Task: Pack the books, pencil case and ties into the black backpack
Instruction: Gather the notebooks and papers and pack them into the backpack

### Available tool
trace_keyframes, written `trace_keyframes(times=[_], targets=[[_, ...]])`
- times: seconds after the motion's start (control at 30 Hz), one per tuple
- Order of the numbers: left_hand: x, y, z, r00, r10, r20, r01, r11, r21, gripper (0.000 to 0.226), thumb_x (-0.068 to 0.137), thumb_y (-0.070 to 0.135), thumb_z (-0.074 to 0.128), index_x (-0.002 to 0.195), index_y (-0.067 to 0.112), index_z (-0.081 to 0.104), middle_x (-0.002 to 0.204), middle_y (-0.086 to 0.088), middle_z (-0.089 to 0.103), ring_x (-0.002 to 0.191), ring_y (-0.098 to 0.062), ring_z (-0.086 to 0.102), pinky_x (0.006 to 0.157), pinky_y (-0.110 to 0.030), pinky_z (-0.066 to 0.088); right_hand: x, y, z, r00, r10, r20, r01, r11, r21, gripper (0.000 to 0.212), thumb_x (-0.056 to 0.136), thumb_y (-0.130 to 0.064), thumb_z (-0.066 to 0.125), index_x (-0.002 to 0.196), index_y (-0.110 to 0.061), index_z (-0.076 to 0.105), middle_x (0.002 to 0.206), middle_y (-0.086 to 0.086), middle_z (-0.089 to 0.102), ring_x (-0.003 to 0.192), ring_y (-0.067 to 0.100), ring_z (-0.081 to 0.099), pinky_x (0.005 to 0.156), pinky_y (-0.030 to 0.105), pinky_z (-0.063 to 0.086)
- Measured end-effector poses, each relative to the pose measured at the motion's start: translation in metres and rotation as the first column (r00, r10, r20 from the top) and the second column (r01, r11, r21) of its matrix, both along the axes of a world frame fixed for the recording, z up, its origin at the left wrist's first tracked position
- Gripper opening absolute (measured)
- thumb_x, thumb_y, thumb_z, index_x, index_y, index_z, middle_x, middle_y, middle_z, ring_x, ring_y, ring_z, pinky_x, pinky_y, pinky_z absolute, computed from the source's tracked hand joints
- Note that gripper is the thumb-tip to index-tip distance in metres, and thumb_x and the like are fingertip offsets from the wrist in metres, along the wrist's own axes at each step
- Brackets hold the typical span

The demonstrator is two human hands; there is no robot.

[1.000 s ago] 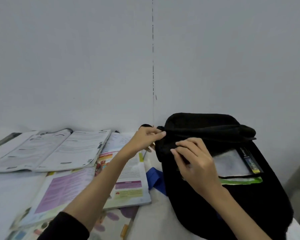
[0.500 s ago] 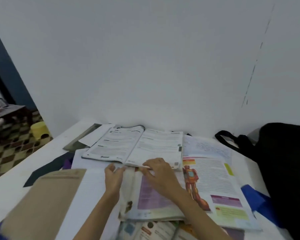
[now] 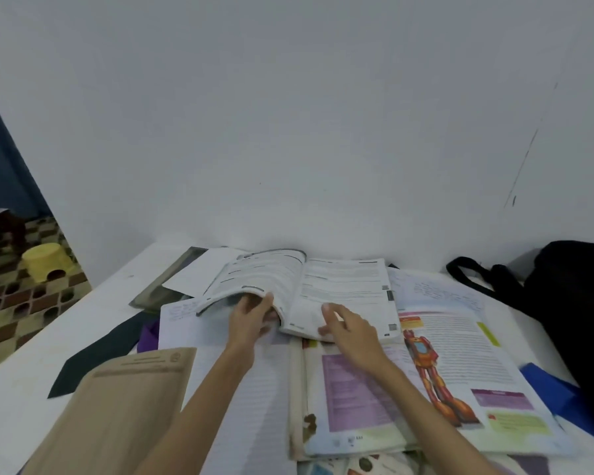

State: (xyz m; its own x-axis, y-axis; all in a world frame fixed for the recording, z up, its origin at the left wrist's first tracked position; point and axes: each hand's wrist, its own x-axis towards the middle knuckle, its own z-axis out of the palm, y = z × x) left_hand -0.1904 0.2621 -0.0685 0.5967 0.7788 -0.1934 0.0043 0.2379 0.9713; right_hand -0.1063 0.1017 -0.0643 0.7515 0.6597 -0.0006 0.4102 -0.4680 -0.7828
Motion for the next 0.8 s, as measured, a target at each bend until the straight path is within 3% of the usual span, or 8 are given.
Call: trace_keyframes(times=[0.07, 0.17, 0.3, 0.37, 0.47, 0.57, 0.7, 0.8], targets=[[0.005, -0.002, 0.004, 0.993, -0.084, -0.083, 0.108, 0.926, 0.362, 0.009, 0.085, 0.016, 0.069, 0.080, 0.011, 0.064, 0.078, 0.000, 0.063, 0.074, -0.013, 0.058, 0.065, -0.021, 0.045, 0.009, 0.006, 0.011, 0.991, -0.067, -0.117, 0.079, 0.992, 0.103, 0.055, 0.094, -0.059, 0.025, 0.134, -0.027, 0.046, 0.104, -0.001, 0.070, 0.091, 0.012, 0.064, 0.086, 0.030, 0.046], [0.014, -0.005, 0.007, 0.957, -0.179, -0.227, 0.289, 0.630, 0.721, 0.013, 0.080, 0.010, 0.073, 0.082, -0.001, 0.069, 0.078, -0.002, 0.062, 0.070, -0.006, 0.056, 0.065, -0.007, 0.039, 0.020, 0.012, 0.024, 0.937, -0.127, -0.325, 0.210, 0.950, 0.232, 0.061, 0.091, -0.064, 0.024, 0.138, -0.028, 0.042, 0.109, 0.000, 0.064, 0.087, 0.023, 0.067, 0.072, 0.033, 0.054], [0.028, -0.008, 0.003, 0.806, -0.347, -0.479, 0.590, 0.414, 0.693, 0.028, 0.081, 0.023, 0.073, 0.103, 0.006, 0.070, 0.105, -0.002, 0.064, 0.095, -0.010, 0.054, 0.082, -0.021, 0.042, 0.030, 0.011, 0.037, 0.924, -0.180, -0.337, 0.287, 0.909, 0.301, 0.064, 0.091, -0.064, 0.022, 0.136, -0.025, 0.045, 0.120, 0.004, 0.061, 0.093, 0.022, 0.064, 0.071, 0.032, 0.050], [0.035, -0.001, 0.000, 0.691, -0.433, -0.579, 0.721, 0.472, 0.507, 0.044, 0.080, 0.040, 0.072, 0.118, 0.020, 0.063, 0.117, 0.013, 0.052, 0.105, -0.002, 0.046, 0.084, -0.011, 0.036, 0.038, 0.006, 0.039, 0.916, -0.236, -0.325, 0.340, 0.886, 0.315, 0.069, 0.090, -0.065, 0.025, 0.129, -0.016, 0.052, 0.121, 0.008, 0.061, 0.098, 0.024, 0.062, 0.077, 0.034, 0.049], [0.043, 0.012, -0.003, 0.775, -0.396, -0.492, 0.613, 0.658, 0.437, 0.051, 0.081, 0.046, 0.069, 0.121, 0.015, 0.060, 0.123, 0.010, 0.052, 0.108, -0.007, 0.052, 0.075, -0.003, 0.038, 0.050, -0.009, 0.039, 0.874, -0.351, -0.335, 0.445, 0.855, 0.266, 0.082, 0.080, -0.073, 0.033, 0.110, -0.002, 0.060, 0.110, 0.014, 0.064, 0.099, 0.029, 0.059, 0.087, 0.039, 0.046], [0.049, 0.022, -0.006, 0.829, -0.299, -0.472, 0.524, 0.709, 0.472, 0.038, 0.089, 0.032, 0.063, 0.123, 0.015, 0.060, 0.122, -0.001, 0.053, 0.113, -0.020, 0.053, 0.085, -0.021, 0.043, 0.064, -0.032, 0.023, 0.835, -0.497, -0.235, 0.535, 0.833, 0.142, 0.051, 0.089, -0.055, 0.049, 0.077, -0.006, 0.056, 0.078, 0.009, 0.057, 0.066, 0.019, 0.052, 0.062, 0.032, 0.040], [0.060, 0.029, -0.008, 0.832, -0.296, -0.469, 0.489, 0.789, 0.371, 0.053, 0.087, 0.025, 0.066, 0.135, 0.012, 0.046, 0.118, -0.011, 0.062, 0.093, -0.019, 0.059, 0.066, -0.020, 0.049, 0.082, -0.046, -0.002, 0.819, -0.514, -0.256, 0.527, 0.850, -0.021, 0.023, 0.087, -0.024, 0.062, 0.102, -0.010, 0.051, 0.089, 0.004, 0.057, 0.082, 0.020, 0.059, 0.068, 0.032, 0.047], [0.071, 0.032, -0.012, 0.841, -0.258, -0.476, 0.450, 0.822, 0.348, 0.062, 0.082, 0.025, 0.073, 0.134, 0.005, 0.046, 0.116, -0.014, 0.065, 0.093, -0.022, 0.063, 0.069, -0.022, 0.051, 0.088, -0.045, -0.003, 0.794, -0.511, -0.330, 0.538, 0.843, -0.010, 0.017, 0.087, -0.019, 0.063, 0.094, -0.006, 0.057, 0.086, 0.007, 0.061, 0.076, 0.018, 0.059, 0.062, 0.029, 0.045]])
